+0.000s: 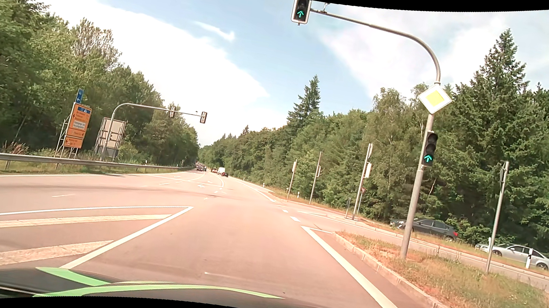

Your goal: Follow the waypoints while adhering to traffic rules and regulations

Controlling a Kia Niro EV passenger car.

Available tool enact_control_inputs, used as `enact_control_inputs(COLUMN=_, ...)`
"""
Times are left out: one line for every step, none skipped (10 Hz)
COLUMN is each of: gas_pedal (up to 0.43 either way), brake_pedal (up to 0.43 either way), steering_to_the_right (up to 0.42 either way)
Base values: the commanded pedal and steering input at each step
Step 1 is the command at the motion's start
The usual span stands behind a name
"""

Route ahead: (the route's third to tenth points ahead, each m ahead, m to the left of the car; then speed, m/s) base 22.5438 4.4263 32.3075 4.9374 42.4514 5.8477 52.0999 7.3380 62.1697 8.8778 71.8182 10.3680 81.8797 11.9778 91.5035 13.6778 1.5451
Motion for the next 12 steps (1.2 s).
enact_control_inputs(gas_pedal=0.287, brake_pedal=0.0, steering_to_the_right=-0.02)
enact_control_inputs(gas_pedal=0.319, brake_pedal=0.0, steering_to_the_right=-0.02)
enact_control_inputs(gas_pedal=0.331, brake_pedal=0.0, steering_to_the_right=-0.019)
enact_control_inputs(gas_pedal=0.35, brake_pedal=0.0, steering_to_the_right=-0.018)
enact_control_inputs(gas_pedal=0.358, brake_pedal=0.0, steering_to_the_right=-0.022)
enact_control_inputs(gas_pedal=0.378, brake_pedal=0.0, steering_to_the_right=-0.028)
enact_control_inputs(gas_pedal=0.378, brake_pedal=0.0, steering_to_the_right=-0.035)
enact_control_inputs(gas_pedal=0.378, brake_pedal=0.0, steering_to_the_right=-0.038)
enact_control_inputs(gas_pedal=0.378, brake_pedal=0.0, steering_to_the_right=-0.038)
enact_control_inputs(gas_pedal=0.378, brake_pedal=0.0, steering_to_the_right=-0.038)
enact_control_inputs(gas_pedal=0.378, brake_pedal=0.0, steering_to_the_right=-0.038)
enact_control_inputs(gas_pedal=0.378, brake_pedal=0.0, steering_to_the_right=-0.038)
